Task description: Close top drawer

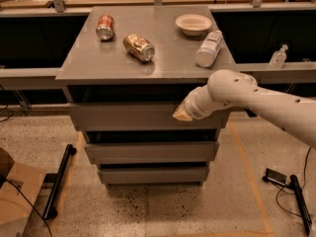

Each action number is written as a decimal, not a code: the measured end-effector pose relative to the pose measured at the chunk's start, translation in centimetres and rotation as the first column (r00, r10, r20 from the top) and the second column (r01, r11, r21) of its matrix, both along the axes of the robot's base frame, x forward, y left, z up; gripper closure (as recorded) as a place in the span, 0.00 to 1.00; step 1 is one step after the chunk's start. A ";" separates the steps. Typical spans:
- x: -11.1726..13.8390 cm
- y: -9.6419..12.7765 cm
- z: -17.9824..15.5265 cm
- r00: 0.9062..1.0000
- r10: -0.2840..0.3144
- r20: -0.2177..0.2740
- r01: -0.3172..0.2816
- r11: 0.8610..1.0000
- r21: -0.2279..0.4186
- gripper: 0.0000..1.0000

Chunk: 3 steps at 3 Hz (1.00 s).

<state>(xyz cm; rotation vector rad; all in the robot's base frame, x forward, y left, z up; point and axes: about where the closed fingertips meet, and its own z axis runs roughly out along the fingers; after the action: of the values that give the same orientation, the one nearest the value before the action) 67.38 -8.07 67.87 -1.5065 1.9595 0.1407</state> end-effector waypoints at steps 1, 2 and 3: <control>2.5 -0.7 1.8 0.995 -0.035 0.098 0.034 0.999 0.012 1.00; 2.1 -0.7 1.8 0.995 -0.035 0.098 0.034 0.999 0.012 1.00; 2.1 -0.8 1.8 0.995 -0.035 0.099 0.034 0.999 0.012 1.00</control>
Offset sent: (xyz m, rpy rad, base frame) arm -0.0211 0.0015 0.0604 0.0034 0.0217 0.0503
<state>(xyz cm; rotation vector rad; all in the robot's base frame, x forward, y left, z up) 69.45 -8.82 69.68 -1.4447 1.9025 0.0598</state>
